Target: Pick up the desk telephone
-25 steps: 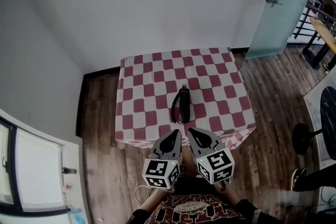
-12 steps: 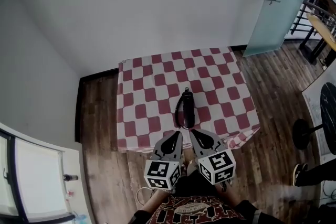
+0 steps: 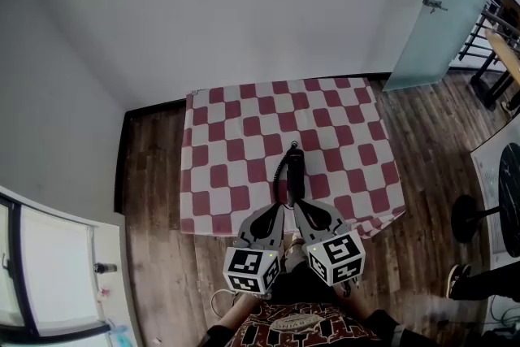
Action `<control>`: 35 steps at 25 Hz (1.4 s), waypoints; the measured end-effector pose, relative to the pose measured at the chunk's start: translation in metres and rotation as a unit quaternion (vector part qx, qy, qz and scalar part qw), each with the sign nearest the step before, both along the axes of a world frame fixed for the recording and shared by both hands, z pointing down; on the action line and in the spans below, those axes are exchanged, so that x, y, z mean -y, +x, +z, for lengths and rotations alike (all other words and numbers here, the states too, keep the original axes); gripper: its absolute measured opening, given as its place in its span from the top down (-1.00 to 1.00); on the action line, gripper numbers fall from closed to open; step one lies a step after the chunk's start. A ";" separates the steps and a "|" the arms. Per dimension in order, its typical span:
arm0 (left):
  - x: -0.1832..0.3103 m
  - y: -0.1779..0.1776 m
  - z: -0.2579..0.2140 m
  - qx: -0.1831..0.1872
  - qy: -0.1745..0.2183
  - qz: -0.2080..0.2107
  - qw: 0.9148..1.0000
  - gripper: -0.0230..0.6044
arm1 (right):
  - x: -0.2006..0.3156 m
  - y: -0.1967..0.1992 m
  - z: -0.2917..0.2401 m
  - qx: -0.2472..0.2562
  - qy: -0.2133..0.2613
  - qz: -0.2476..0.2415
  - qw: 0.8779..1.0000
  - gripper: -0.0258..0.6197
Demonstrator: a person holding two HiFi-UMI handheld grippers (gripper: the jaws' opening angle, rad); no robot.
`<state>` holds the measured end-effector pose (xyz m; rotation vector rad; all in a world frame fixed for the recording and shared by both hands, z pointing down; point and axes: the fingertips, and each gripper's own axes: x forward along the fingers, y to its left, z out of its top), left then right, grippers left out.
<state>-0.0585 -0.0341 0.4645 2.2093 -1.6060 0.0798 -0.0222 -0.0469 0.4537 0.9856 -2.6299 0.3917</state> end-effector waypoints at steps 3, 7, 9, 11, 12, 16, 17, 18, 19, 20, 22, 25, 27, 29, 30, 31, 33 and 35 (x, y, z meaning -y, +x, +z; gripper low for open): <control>0.016 -0.001 0.001 -0.004 -0.002 -0.005 1.000 0.90 | 0.014 0.000 0.004 0.002 -0.007 -0.006 1.000 0.86; 0.039 0.000 0.001 -0.002 -0.007 -0.009 1.000 0.90 | 0.038 0.001 0.006 0.002 -0.014 -0.012 1.000 0.86; 0.051 0.000 0.001 0.000 -0.010 -0.012 1.000 0.90 | 0.050 0.000 0.005 0.003 -0.016 -0.018 1.000 0.86; 0.062 -0.001 0.002 0.001 -0.014 -0.016 1.000 0.90 | 0.061 -0.002 0.004 0.004 -0.018 -0.025 1.000 0.86; 0.067 -0.001 0.002 0.001 -0.016 -0.018 1.000 0.90 | 0.065 -0.003 0.005 0.005 -0.019 -0.028 0.999 0.86; 0.086 -0.002 0.004 0.011 -0.022 -0.025 0.999 0.90 | 0.085 -0.005 0.005 0.007 -0.023 -0.040 0.999 0.86; 0.089 -0.003 0.005 0.013 -0.025 -0.027 0.999 0.90 | 0.089 -0.006 0.005 0.007 -0.023 -0.043 0.999 0.86; 0.093 -0.003 0.007 0.014 -0.026 -0.029 0.999 0.90 | 0.094 -0.006 0.005 0.008 -0.023 -0.046 0.999 0.86; 0.097 -0.004 0.007 0.014 -0.027 -0.032 0.999 0.90 | 0.098 -0.007 0.005 0.008 -0.023 -0.048 0.999 0.86; 0.101 -0.005 0.007 0.015 -0.027 -0.035 0.999 0.90 | 0.102 -0.007 0.005 0.009 -0.023 -0.050 0.998 0.86; 0.108 -0.005 0.007 0.015 -0.027 -0.040 0.999 0.90 | 0.110 -0.006 0.006 0.009 -0.024 -0.054 0.998 0.86; 0.117 -0.004 0.008 0.012 -0.026 -0.045 0.999 0.90 | 0.118 -0.004 0.009 0.010 -0.026 -0.058 0.998 0.86; 0.121 -0.003 0.010 0.011 -0.026 -0.046 0.999 0.90 | 0.123 -0.003 0.011 0.012 -0.027 -0.058 0.998 0.86; 0.126 -0.002 0.012 0.009 -0.027 -0.044 0.999 0.90 | 0.127 -0.001 0.013 0.013 -0.029 -0.054 0.998 0.86; 0.128 -0.001 0.013 0.008 -0.029 -0.041 0.999 0.90 | 0.129 0.001 0.014 0.012 -0.030 -0.050 0.998 0.86; 0.130 0.000 0.014 0.006 -0.030 -0.037 0.999 0.90 | 0.130 0.003 0.016 0.011 -0.032 -0.046 0.998 0.86; 0.135 0.002 0.015 0.003 -0.030 -0.029 0.999 0.90 | 0.134 0.007 0.018 0.008 -0.034 -0.036 0.999 0.86; 0.140 0.001 0.015 0.002 -0.029 -0.021 0.999 0.90 | 0.139 0.009 0.018 0.008 -0.034 -0.023 0.999 0.86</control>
